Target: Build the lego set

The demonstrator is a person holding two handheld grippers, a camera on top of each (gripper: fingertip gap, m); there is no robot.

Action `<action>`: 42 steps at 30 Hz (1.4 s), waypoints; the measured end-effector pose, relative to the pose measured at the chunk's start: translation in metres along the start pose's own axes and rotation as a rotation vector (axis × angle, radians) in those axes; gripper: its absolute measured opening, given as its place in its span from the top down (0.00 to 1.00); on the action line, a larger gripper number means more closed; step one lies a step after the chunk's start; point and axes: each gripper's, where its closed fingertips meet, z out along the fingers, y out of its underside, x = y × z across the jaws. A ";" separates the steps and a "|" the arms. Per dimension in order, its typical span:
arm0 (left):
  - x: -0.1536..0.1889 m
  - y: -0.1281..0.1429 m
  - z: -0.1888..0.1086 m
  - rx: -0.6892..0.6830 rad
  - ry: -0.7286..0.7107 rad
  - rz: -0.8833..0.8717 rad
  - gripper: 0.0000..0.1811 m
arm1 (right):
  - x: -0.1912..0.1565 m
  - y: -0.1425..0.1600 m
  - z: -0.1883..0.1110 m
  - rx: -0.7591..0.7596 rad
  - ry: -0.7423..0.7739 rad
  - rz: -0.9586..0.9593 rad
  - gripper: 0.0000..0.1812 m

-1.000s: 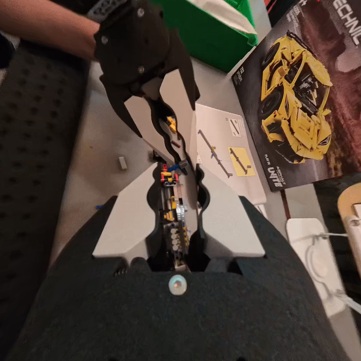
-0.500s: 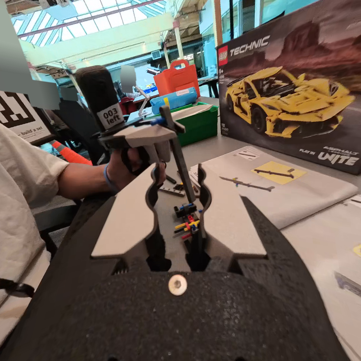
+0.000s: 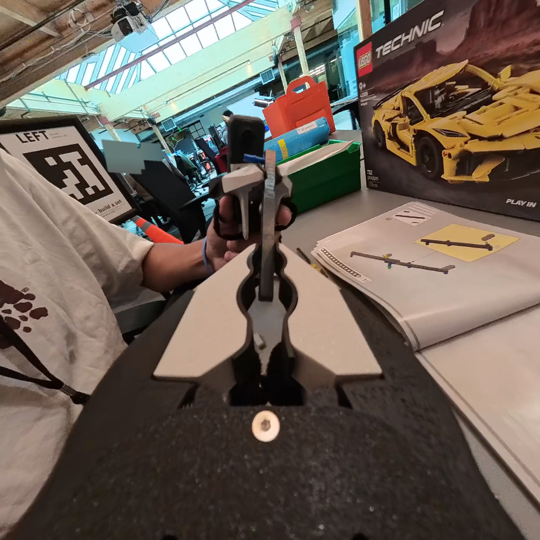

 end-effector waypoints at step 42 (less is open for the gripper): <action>-0.003 -0.009 -0.005 0.049 -0.015 -0.002 0.95 | 0.006 -0.028 -0.021 0.165 -0.062 0.172 0.97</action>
